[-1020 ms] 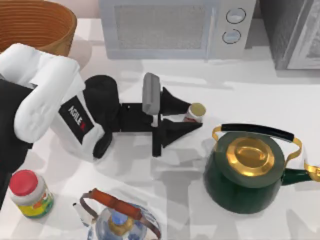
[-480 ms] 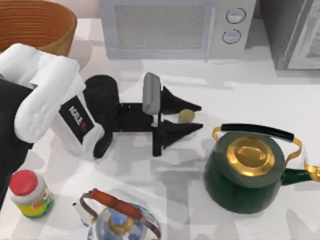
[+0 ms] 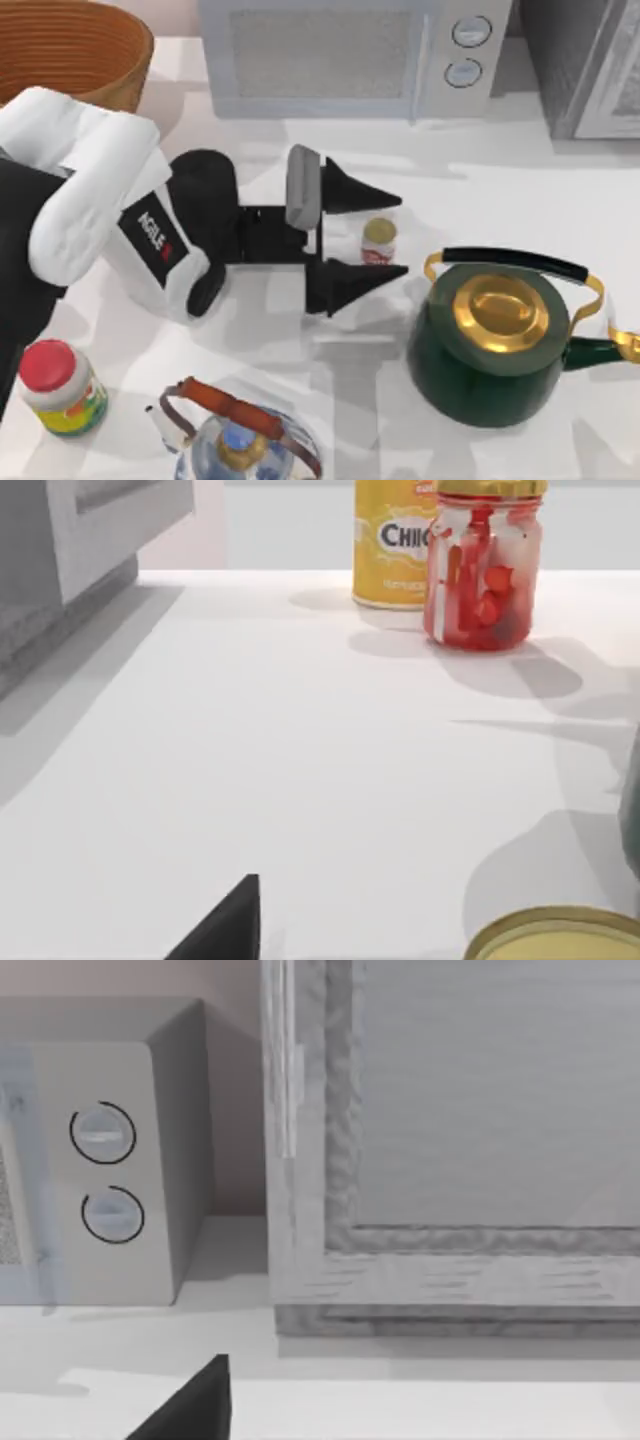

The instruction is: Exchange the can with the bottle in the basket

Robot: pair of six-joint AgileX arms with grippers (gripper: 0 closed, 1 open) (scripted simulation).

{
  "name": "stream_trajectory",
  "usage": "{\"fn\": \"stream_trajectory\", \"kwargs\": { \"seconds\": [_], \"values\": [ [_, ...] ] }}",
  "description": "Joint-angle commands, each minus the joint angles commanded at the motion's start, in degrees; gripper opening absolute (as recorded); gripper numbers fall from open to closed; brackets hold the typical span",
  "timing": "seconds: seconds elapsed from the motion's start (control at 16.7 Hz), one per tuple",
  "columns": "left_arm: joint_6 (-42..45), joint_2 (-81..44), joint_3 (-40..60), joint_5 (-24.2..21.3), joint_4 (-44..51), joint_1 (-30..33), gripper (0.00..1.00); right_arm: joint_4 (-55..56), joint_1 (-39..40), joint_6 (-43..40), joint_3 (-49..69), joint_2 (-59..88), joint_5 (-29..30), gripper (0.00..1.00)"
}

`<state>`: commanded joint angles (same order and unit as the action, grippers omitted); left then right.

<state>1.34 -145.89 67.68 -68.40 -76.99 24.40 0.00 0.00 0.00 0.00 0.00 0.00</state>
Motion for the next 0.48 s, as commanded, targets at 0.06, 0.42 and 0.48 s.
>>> {"fn": "stream_trajectory", "kwargs": {
  "seconds": [0.06, 0.42, 0.48],
  "values": [
    [0.0, 0.0, 0.0, 0.0, 0.0, 0.0, 1.00, 0.0, 0.0, 0.0, 0.0, 0.0, 0.0, 1.00],
    [0.0, 0.6, -0.3, 0.3, 0.4, -0.3, 1.00, 0.0, 0.0, 0.0, 0.0, 0.0, 0.0, 1.00],
    [-0.1, 1.7, -1.0, 1.0, 1.1, -0.6, 1.00, 0.0, 0.0, 0.0, 0.0, 0.0, 0.0, 1.00]
  ]
}}
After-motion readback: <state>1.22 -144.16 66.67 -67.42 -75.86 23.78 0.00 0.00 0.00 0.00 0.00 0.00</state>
